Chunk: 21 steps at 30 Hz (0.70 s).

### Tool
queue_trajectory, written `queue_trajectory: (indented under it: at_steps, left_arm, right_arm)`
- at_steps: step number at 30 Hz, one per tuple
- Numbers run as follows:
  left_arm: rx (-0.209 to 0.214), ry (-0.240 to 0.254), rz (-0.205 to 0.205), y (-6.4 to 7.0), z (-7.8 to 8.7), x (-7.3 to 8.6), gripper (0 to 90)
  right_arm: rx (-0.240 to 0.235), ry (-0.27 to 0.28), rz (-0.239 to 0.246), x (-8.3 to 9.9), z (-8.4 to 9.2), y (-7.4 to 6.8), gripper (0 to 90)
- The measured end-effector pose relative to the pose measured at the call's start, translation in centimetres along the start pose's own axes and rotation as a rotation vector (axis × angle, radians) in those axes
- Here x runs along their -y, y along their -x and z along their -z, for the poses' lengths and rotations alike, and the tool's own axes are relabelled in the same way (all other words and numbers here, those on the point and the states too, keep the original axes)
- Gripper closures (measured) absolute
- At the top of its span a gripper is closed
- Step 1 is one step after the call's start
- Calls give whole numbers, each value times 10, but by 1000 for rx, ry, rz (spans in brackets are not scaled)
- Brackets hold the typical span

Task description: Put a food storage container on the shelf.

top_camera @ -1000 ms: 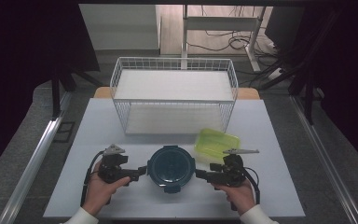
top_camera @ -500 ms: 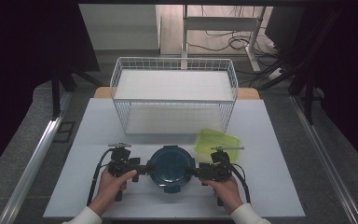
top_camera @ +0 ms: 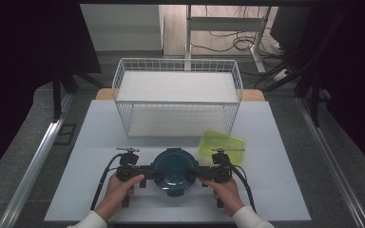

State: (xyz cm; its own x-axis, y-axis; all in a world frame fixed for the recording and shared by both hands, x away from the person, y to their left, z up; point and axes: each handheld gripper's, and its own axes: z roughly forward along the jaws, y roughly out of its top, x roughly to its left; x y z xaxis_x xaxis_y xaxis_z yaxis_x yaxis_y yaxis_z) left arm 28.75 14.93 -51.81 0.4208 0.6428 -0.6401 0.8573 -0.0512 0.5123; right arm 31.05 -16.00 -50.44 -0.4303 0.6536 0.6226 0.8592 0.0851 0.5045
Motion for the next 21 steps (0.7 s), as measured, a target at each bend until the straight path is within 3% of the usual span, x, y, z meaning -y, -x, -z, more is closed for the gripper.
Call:
queue_trajectory:
  at_steps: [4, 7, 11, 12, 15, 21]
  left_arm:
    - [58, -12, 29, 1, -4, 2, 207]
    - [56, -9, 35, 2, -5, 3, 218]
    - [77, -2, 79, -3, -3, 2, 257]
    - [76, -1, 88, -3, -3, 2, 265]
    - [62, 0, 92, 0, -3, 2, 266]
    - [22, 14, 82, 11, 1, 3, 291]
  right_arm:
    - [-9, -21, -22, 0, -4, 1, 196]
    - [-24, -24, -41, 1, -5, 1, 235]
    - [-48, -32, -75, 0, -6, 4, 269]
    - [-63, -34, -109, -1, -5, 6, 295]
    - [-75, -34, -132, -1, -4, 8, 311]
    - [-67, -30, -149, -1, 1, 5, 342]
